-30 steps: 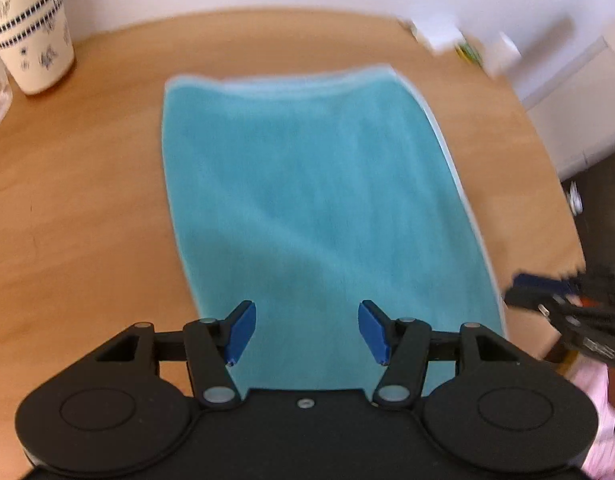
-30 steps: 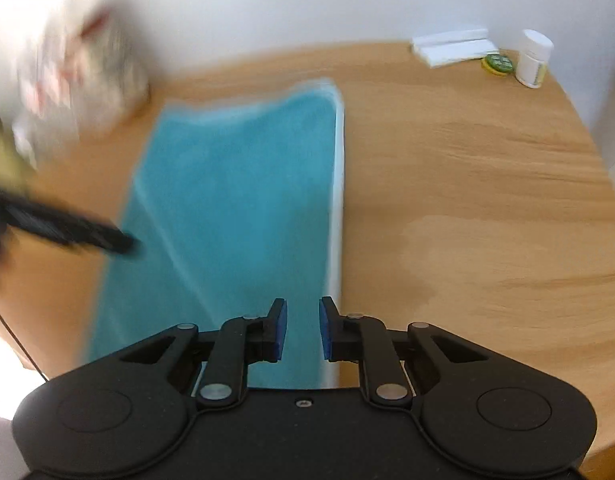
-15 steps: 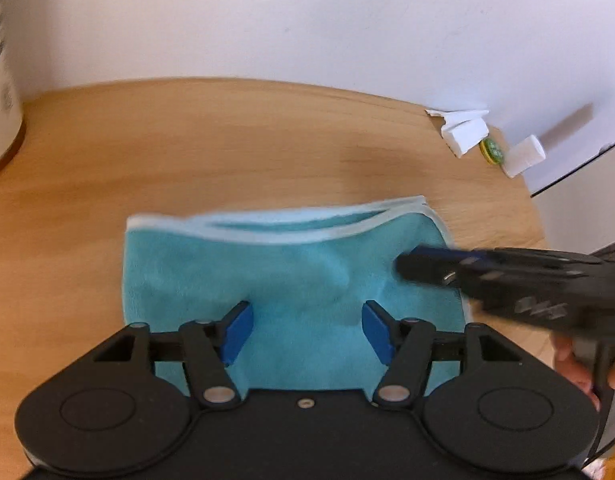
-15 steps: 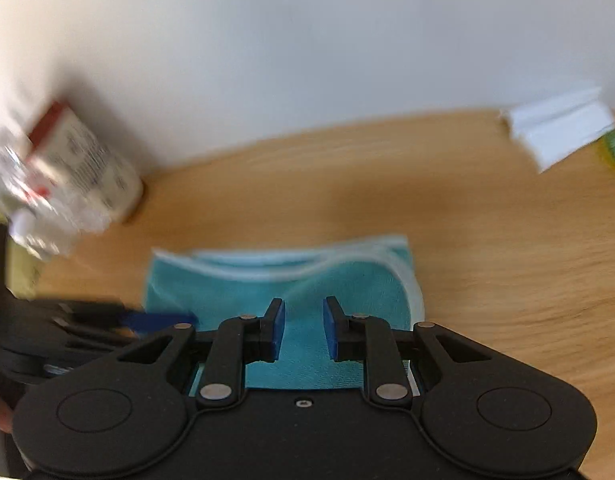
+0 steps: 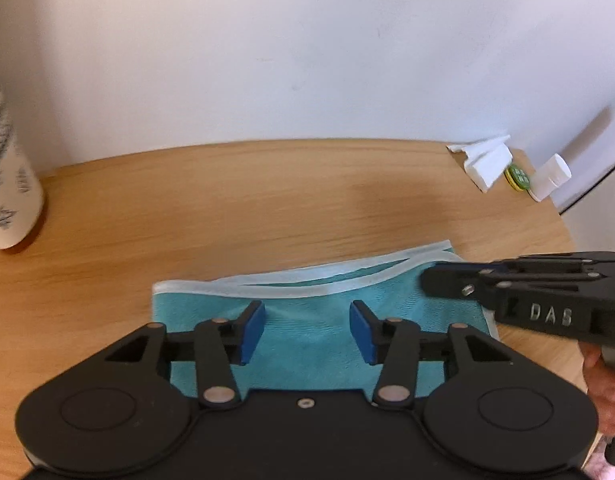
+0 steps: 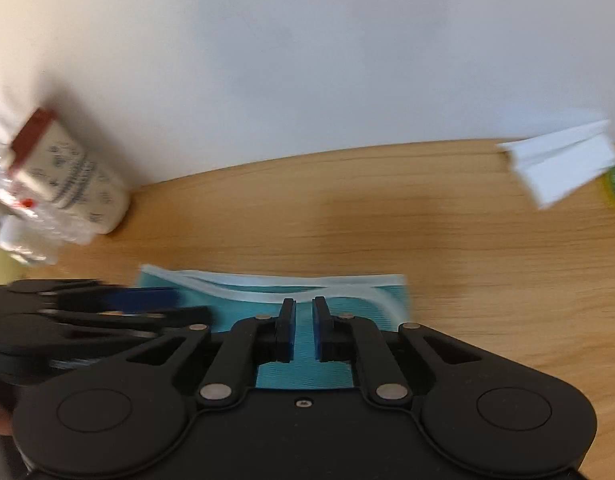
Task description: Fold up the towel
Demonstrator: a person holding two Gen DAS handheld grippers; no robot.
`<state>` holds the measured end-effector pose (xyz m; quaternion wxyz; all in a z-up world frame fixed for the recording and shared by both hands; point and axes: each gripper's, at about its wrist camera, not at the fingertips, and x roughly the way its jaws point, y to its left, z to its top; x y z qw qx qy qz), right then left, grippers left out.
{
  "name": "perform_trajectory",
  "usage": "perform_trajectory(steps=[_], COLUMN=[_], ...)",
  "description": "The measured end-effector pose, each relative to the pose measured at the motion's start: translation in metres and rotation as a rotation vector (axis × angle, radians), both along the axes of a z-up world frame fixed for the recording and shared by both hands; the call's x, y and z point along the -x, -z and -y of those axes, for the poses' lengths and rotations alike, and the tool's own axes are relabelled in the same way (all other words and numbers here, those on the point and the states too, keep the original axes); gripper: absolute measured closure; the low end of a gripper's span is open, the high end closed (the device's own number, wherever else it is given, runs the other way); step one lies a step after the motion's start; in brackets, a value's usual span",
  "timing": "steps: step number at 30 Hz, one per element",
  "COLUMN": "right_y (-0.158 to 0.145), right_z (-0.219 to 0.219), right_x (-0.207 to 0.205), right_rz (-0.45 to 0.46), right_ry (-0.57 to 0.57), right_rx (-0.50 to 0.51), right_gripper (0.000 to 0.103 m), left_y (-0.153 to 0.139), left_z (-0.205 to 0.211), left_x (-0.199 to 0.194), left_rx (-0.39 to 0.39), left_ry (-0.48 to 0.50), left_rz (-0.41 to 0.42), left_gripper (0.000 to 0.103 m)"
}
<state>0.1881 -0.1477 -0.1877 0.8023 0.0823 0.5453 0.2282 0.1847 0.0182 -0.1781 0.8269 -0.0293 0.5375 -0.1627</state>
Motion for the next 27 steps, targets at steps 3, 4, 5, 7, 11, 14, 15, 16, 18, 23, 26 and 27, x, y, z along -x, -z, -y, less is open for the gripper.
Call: perform_trajectory(steps=[3,4,5,7,11,14,15,16,18,23,26,27], right_y=[0.011,0.012,0.011,0.008,0.005,-0.008,-0.016,-0.023,-0.036,-0.086,-0.109,-0.118], right_z=[-0.003,-0.001,0.003,0.008,0.01,0.017,0.021,0.026,0.033,0.052,0.049,0.049], right_x=[-0.002,-0.004,-0.006,-0.008,-0.005,0.006,0.011,0.017,0.026,0.075,0.101,0.114], right_rz=[0.008,0.019,0.026,0.057,0.084,0.107,0.117,0.127,0.149,0.226,0.237,0.237], right_ry=[-0.026,-0.007,0.032,0.097,0.113,0.139,0.158,0.178,0.214,0.337,0.333,0.329], right_rx=[0.032,0.043,0.055,0.103,0.16,0.13,0.12,0.111,0.091,0.028,0.07,0.097], right_gripper=[0.103,0.103,0.103,0.103,0.103,0.095,0.093,0.092,0.079,0.04,0.025,0.02], left_y=[0.006,0.008,0.009,0.012,0.012,0.008,0.005,0.001,-0.006,-0.033,-0.059,-0.066], left_z=[0.008,0.01,0.011,0.011,0.013,0.006,0.001,-0.004,-0.01,-0.031,-0.036,-0.036], left_x=[-0.003,-0.004,-0.004,-0.006,-0.009,-0.011,-0.01,-0.008,-0.004,0.019,0.044,0.051], left_rx=[-0.046,-0.067,-0.092,-0.114,-0.119,-0.078,-0.06,-0.048,-0.039,0.021,0.007,0.005], left_ry=[0.019,0.017,0.01,-0.011,-0.02,-0.067,-0.091,-0.122,-0.163,-0.248,-0.24,-0.235], left_rz=[0.036,0.054,0.074,0.1,0.106,0.067,0.054,0.047,0.045,-0.037,-0.039,-0.037], left_gripper=[0.055,0.055,0.059,0.06,0.058,0.055,0.052,0.046,0.038,0.019,0.0,0.001])
